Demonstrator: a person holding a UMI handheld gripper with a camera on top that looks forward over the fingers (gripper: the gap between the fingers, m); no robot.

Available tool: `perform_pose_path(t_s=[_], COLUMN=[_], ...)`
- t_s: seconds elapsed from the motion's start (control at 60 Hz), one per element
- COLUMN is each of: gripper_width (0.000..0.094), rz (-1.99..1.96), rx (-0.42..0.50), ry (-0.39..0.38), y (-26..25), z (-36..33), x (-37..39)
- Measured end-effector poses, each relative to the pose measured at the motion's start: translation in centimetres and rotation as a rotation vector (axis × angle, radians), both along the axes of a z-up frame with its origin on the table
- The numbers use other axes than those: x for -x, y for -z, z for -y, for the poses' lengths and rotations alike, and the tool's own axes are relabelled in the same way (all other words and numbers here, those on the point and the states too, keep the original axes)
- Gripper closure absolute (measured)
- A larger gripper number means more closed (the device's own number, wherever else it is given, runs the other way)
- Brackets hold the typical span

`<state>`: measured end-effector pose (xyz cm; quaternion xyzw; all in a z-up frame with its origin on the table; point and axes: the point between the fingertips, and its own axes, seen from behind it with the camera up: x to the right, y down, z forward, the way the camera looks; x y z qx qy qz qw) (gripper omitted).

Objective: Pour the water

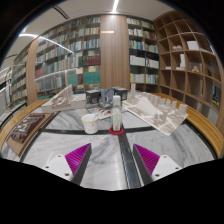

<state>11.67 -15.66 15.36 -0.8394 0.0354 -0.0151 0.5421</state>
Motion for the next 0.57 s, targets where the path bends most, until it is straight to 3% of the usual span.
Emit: perform_pose_path(t_s=[0.233,0.567], gripper_width=[0.0083,0.0077], rz=[0.035,0.052], rx=[0.008,-0.017], ry=[0.022,0.021], y=[-0.8,-2.5], z=[7.6,11.9], x=[0.7,1.2])
